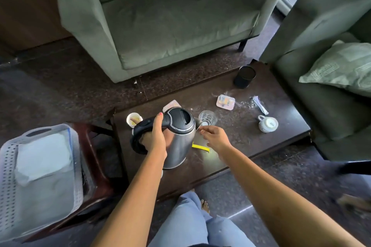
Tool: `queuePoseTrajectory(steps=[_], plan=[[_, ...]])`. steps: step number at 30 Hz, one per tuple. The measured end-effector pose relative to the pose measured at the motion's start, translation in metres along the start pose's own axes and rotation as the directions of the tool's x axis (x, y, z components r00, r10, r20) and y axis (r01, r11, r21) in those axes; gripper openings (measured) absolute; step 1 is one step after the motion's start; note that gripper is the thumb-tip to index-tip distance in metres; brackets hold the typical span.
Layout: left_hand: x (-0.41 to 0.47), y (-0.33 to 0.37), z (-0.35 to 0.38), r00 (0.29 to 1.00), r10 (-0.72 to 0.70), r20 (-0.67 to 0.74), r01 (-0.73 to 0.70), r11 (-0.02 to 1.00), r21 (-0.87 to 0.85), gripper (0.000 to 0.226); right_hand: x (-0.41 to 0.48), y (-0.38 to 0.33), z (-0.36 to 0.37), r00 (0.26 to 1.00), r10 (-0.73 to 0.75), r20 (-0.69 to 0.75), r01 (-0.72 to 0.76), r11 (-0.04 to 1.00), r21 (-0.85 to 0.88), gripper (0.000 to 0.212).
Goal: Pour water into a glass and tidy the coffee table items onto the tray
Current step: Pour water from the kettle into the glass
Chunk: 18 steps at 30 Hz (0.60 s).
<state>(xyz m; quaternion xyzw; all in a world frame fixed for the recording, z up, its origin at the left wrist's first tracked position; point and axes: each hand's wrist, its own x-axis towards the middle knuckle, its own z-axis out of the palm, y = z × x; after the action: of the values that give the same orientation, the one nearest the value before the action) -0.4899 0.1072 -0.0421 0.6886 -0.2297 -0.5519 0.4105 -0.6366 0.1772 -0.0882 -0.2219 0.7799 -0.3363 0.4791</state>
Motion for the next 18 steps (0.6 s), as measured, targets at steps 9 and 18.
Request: queuePoseTrajectory(steps=[9, 18], plan=[[0.053, -0.028, 0.043, 0.997, 0.045, 0.061, -0.059, 0.969, 0.242, 0.106, 0.062, 0.013, 0.003, 0.998, 0.060, 0.032, -0.053, 0.982, -0.183, 0.023], [0.078, -0.062, 0.078, 0.981, 0.194, -0.016, -0.176, 0.918, 0.355, 0.093, 0.084, 0.041, 0.000, 0.984, 0.168, 0.067, -0.153, 0.971, -0.183, 0.026]])
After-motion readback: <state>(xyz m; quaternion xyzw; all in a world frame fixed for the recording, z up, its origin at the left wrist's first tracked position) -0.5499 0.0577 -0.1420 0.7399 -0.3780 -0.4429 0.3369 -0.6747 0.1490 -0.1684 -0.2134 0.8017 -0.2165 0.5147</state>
